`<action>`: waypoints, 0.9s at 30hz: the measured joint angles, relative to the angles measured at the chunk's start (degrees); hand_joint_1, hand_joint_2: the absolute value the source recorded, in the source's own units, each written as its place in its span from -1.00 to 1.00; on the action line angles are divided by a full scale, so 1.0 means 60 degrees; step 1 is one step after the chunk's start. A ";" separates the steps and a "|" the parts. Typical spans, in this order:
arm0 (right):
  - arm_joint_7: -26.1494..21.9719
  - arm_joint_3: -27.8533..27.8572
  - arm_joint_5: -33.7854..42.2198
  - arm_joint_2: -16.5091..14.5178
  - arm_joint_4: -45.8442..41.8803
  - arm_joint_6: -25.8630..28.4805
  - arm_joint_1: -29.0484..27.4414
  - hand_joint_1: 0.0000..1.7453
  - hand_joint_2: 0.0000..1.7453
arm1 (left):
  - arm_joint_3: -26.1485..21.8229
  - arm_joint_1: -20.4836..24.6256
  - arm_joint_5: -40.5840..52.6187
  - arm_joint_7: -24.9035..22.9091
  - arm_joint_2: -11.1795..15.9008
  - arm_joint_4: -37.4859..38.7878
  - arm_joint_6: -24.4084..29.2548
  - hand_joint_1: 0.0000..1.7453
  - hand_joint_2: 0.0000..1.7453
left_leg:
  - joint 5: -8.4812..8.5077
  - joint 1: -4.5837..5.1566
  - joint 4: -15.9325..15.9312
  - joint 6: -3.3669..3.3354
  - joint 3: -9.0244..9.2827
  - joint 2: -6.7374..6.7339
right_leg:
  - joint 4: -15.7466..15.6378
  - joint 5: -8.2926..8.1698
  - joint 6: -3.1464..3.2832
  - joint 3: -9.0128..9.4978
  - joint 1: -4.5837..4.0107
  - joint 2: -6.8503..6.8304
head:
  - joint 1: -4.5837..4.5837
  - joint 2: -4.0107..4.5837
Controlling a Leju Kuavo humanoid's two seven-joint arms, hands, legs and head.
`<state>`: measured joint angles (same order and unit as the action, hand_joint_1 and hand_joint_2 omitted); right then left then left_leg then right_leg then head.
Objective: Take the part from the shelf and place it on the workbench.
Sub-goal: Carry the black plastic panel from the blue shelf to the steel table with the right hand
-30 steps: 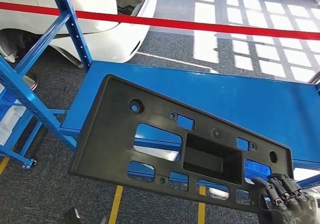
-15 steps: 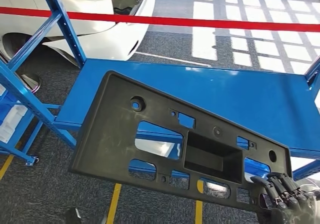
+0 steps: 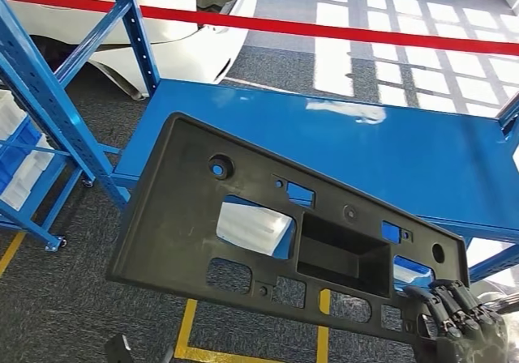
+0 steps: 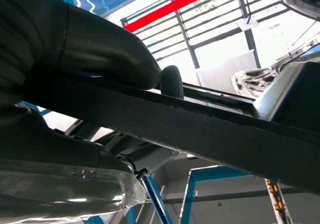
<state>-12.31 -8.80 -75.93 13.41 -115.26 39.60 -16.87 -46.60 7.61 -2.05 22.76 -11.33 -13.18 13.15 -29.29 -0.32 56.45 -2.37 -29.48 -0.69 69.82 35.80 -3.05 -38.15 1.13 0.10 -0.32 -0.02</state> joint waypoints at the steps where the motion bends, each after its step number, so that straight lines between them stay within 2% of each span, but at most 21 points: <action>1: 0.0000 -0.0013 0.0001 -0.0004 0.0023 -0.0001 0.0002 1.00 1.00 | 0.0000 -0.0006 0.0000 -0.0001 0.0000 0.0000 0.0001 -1.00 1.00 | 0.0085 0.0020 0.0008 -0.0009 -0.0115 -0.0010 | 0.0480 0.0184 -0.0014 -0.0038 0.0000 0.0000 | -0.0001 0.0000; 2: 0.0000 -0.0024 0.0003 -0.0007 0.0045 -0.0001 0.0003 1.00 1.00 | 0.0000 -0.0011 0.0000 -0.0001 0.0001 0.0000 0.0000 -1.00 1.00 | 0.0164 0.0041 0.0018 -0.0014 -0.0226 -0.0015 | 0.0688 0.0147 -0.0013 0.0057 -0.0002 0.0000 | 0.0000 0.0000; 3: 0.0000 -0.0034 0.0005 -0.0011 0.0062 -0.0001 0.0006 1.00 1.00 | 0.0000 -0.0013 0.0000 -0.0001 0.0002 0.0000 0.0000 -1.00 1.00 | 0.0240 0.0061 0.0033 -0.0014 -0.0331 -0.0016 | 0.0542 -0.0071 0.0004 0.0313 -0.0008 0.0001 | 0.0001 0.0000; 5: -0.0001 -0.0051 0.0007 -0.0016 0.0082 -0.0001 0.0037 1.00 1.00 | 0.0000 -0.0012 0.0000 -0.0001 0.0000 0.0000 -0.0002 -1.00 1.00 | 0.0367 0.0093 0.0064 0.0003 -0.0494 -0.0008 | -0.0645 -0.0570 0.0113 0.1231 -0.0053 0.0019 | 0.0001 -0.0001; 7: -0.0003 -0.0065 0.0012 -0.0019 0.0090 -0.0001 0.0088 1.00 1.00 | 0.0000 -0.0008 0.0000 0.0002 -0.0005 -0.0001 -0.0003 -1.00 1.00 | 0.0498 0.0126 0.0093 0.0064 -0.0599 -0.0001 | -0.2025 -0.0693 0.0263 0.2100 -0.0124 0.0037 | 0.0008 -0.0001; 8: -0.0003 -0.0068 0.0017 -0.0020 0.0091 0.0000 0.0103 1.00 1.00 | 0.0000 -0.0005 0.0000 0.0004 -0.0008 -0.0001 -0.0003 -1.00 1.00 | 0.0572 0.0128 0.0098 0.0109 -0.0643 -0.0002 | -0.2408 -0.0664 0.0320 0.2307 -0.0158 0.0044 | 0.0013 -0.0001; 9: -0.0002 -0.0070 0.0022 -0.0021 0.0092 0.0000 0.0107 1.00 1.00 | 0.0000 -0.0005 0.0000 0.0006 -0.0009 -0.0001 -0.0003 -1.00 1.00 | 0.0646 0.0125 0.0100 0.0161 -0.0684 -0.0002 | -0.2568 -0.0657 0.0357 0.2349 -0.0183 0.0040 | 0.0015 0.0000; 11: -0.0001 -0.0071 0.0028 -0.0026 0.0095 0.0000 0.0113 1.00 1.00 | 0.0000 -0.0017 0.0000 0.0008 -0.0007 0.0000 0.0000 -1.00 1.00 | 0.0586 0.0097 0.0169 0.0270 -0.0794 0.0018 | -0.2657 -0.0772 0.0469 0.2252 -0.0154 0.0005 | 0.0016 0.0000; 12: -0.0001 -0.0071 0.0028 -0.0030 0.0096 0.0001 0.0113 1.00 1.00 | 0.0000 -0.0024 0.0000 0.0009 -0.0006 0.0000 0.0002 -1.00 1.00 | 0.0330 0.0087 0.0360 0.0325 -0.0876 0.0036 | -0.2695 -0.0853 0.0537 0.2174 -0.0132 -0.0023 | 0.0021 0.0000; 13: -0.0002 -0.0071 0.0028 -0.0035 0.0099 0.0002 0.0114 1.00 1.00 | 0.0000 -0.0031 0.0000 0.0010 -0.0005 0.0000 0.0004 -1.00 1.00 | -0.0081 0.0072 0.0722 0.0376 -0.0993 0.0052 | -0.2713 -0.0943 0.0599 0.2067 -0.0106 -0.0051 | 0.0028 0.0000; 15: -0.0002 -0.0071 0.0028 -0.0045 0.0106 0.0004 0.0107 1.00 1.00 | 0.0000 -0.0033 0.0000 0.0010 -0.0003 0.0000 0.0005 -1.00 1.00 | -0.0989 0.0039 0.1875 0.0459 -0.1267 0.0064 | -0.2610 -0.1100 0.0649 0.1766 -0.0114 -0.0080 | 0.0040 0.0000; 16: -0.0002 -0.0071 0.0028 -0.0054 0.0111 0.0004 0.0104 1.00 1.00 | 0.0000 -0.0035 0.0000 0.0010 -0.0002 0.0000 0.0005 -1.00 1.00 | -0.1220 0.0024 0.2432 0.0491 -0.1353 0.0064 | -0.2533 -0.1173 0.0647 0.1593 -0.0115 -0.0090 | 0.0040 0.0000; 17: -0.0001 -0.0071 0.0029 -0.0063 0.0116 0.0004 0.0104 1.00 1.00 | 0.0000 -0.0036 0.0000 0.0012 -0.0001 0.0000 0.0005 -1.00 1.00 | -0.1222 0.0008 0.2782 0.0517 -0.1340 0.0063 | -0.2440 -0.1240 0.0636 0.1405 -0.0113 -0.0100 | 0.0041 0.0000; 18: -0.0001 -0.0071 0.0031 -0.0070 0.0120 0.0004 0.0103 1.00 1.00 | 0.0000 -0.0036 0.0000 0.0015 0.0000 0.0000 0.0005 -1.00 1.00 | -0.1025 -0.0011 0.2842 0.0536 -0.1200 0.0063 | -0.2334 -0.1299 0.0616 0.1209 -0.0109 -0.0108 | 0.0042 0.0000; 19: 0.0000 -0.0071 0.0034 -0.0077 0.0124 0.0004 0.0101 1.00 1.00 | 0.0000 -0.0034 0.0000 0.0020 0.0002 0.0000 0.0005 -1.00 1.00 | -0.0723 -0.0032 0.2576 0.0550 -0.0912 0.0062 | -0.2216 -0.1350 0.0586 0.1014 -0.0103 -0.0111 | 0.0042 0.0000; 20: 0.0000 -0.0071 0.0037 -0.0083 0.0127 0.0004 0.0102 1.00 1.00 | 0.0000 -0.0028 0.0000 0.0025 0.0004 0.0000 0.0005 -1.00 1.00 | -0.0484 -0.0054 0.2047 0.0557 -0.0504 0.0061 | -0.2086 -0.1392 0.0549 0.0832 -0.0096 -0.0112 | 0.0044 0.0000; 22: 0.0000 -0.0071 0.0049 -0.0089 0.0127 0.0005 0.0101 1.00 1.00 | 0.0000 -0.0008 0.0001 0.0029 0.0005 0.0000 0.0005 -1.00 1.00 | -0.0471 -0.0058 0.0798 0.0523 0.0311 0.0064 | -0.1854 -0.1474 0.0453 0.0546 -0.0111 -0.0108 | 0.0042 0.0000; 23: 0.0000 -0.0072 0.0056 -0.0090 0.0127 0.0007 0.0103 1.00 1.00 | 0.0000 -0.0001 0.0002 0.0031 0.0005 0.0000 0.0005 -1.00 1.00 | -0.0588 -0.0044 0.0384 0.0476 0.0539 0.0067 | -0.1788 -0.1535 0.0402 0.0460 -0.0121 -0.0108 | 0.0038 0.0000; 25: 0.0000 -0.0076 0.0066 -0.0090 0.0128 0.0010 0.0102 1.00 1.00 | 0.0000 -0.0013 0.0002 0.0035 0.0003 -0.0001 0.0005 -1.00 1.00 | -0.0649 -0.0003 0.0141 0.0322 0.0587 0.0069 | -0.1769 -0.1697 0.0289 0.0377 -0.0120 -0.0108 | 0.0032 -0.0001; 26: 0.0001 -0.0079 0.0073 -0.0092 0.0129 0.0011 0.0099 1.00 1.00 | 0.0000 -0.0022 0.0002 0.0035 0.0003 -0.0001 0.0005 -1.00 1.00 | -0.0568 0.0000 0.0150 0.0236 0.0510 0.0054 | -0.1751 -0.1679 0.0233 0.0334 -0.0103 -0.0097 | 0.0030 -0.0001; 27: 0.0002 -0.0083 0.0081 -0.0094 0.0129 0.0011 0.0093 1.00 1.00 | 0.0000 -0.0027 0.0001 0.0033 0.0002 -0.0002 0.0007 -1.00 1.00 | -0.0471 -0.0004 0.0151 0.0145 0.0418 0.0037 | -0.1645 -0.1497 0.0180 0.0279 -0.0086 -0.0084 | 0.0023 -0.0001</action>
<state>-12.29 -9.29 -75.44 12.85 -114.49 39.67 -16.32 -46.60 7.45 -2.05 22.96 -11.32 -13.19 13.20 -32.12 -0.34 57.36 -1.49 -26.97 -0.47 59.95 26.82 -1.97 -36.48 0.61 -0.40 -0.19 -0.03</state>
